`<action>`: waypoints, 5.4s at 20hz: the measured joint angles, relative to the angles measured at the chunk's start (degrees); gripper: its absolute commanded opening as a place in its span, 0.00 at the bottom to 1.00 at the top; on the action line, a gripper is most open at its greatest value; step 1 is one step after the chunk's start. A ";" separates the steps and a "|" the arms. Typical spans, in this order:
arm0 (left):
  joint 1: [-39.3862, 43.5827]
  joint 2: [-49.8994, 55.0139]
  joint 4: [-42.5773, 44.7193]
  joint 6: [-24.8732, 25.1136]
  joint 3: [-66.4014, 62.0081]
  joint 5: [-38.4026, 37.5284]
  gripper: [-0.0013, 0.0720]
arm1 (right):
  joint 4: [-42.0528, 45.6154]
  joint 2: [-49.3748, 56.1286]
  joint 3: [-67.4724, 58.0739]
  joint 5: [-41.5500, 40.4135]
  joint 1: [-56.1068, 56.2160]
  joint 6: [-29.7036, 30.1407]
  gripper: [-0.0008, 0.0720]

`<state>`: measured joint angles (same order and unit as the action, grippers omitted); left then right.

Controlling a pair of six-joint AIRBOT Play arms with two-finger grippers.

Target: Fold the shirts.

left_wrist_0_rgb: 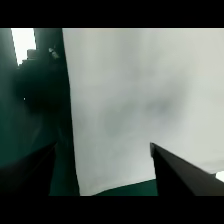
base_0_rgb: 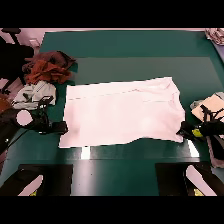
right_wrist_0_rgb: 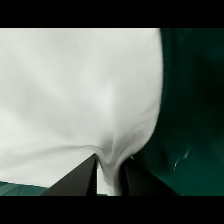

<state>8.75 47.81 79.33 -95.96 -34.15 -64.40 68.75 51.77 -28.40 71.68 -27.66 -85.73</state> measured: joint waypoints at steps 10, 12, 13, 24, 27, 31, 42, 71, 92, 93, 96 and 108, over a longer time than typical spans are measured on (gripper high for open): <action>-9.14 -0.11 -4.66 4.11 1.66 -3.50 0.94 | -0.17 0.00 0.00 0.15 0.00 0.00 0.12; -10.01 -0.11 -6.45 6.05 3.15 -4.74 0.94 | -0.17 0.00 -0.02 0.24 0.00 0.00 0.12; -10.25 -0.13 -7.23 6.82 4.11 -5.11 0.94 | -0.17 0.00 -0.02 0.24 0.00 0.00 0.12; -10.88 -0.13 -12.02 10.21 8.98 -1.40 0.61 | -0.24 -0.02 -0.02 1.14 0.00 0.00 0.12; -10.88 -0.11 -14.14 10.43 9.09 1.44 0.07 | -0.28 -0.04 -0.02 1.84 0.00 0.00 0.05; -10.93 -0.11 -17.88 10.32 6.71 1.40 0.05 | -1.18 -0.04 -0.20 3.61 0.00 0.33 0.05; -10.93 -0.09 -15.91 2.64 -14.36 -8.02 0.05 | -8.20 -7.74 -14.43 9.57 3.50 1.95 0.05; -10.71 38.86 -16.28 -6.58 -33.77 31.47 0.09 | -9.11 52.09 -76.11 6.29 15.74 -3.63 0.27; 5.46 44.00 -2.93 11.78 -58.05 12.74 0.36 | -7.52 56.70 -68.91 9.64 6.36 10.23 1.00; 6.34 44.61 -2.47 11.93 -58.21 12.50 0.36 | -9.20 56.61 -67.17 9.73 5.40 11.85 1.00; 7.74 45.94 -0.90 12.26 -58.45 12.07 0.36 | -15.82 56.74 -62.47 9.09 2.51 17.44 1.00; 8.68 49.09 0.07 12.48 -58.58 12.96 0.33 | -35.19 58.23 -52.85 6.12 5.03 28.76 0.36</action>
<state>17.43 96.90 79.40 -83.48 -92.73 -51.44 33.56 110.00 -81.25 77.80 -22.63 -56.97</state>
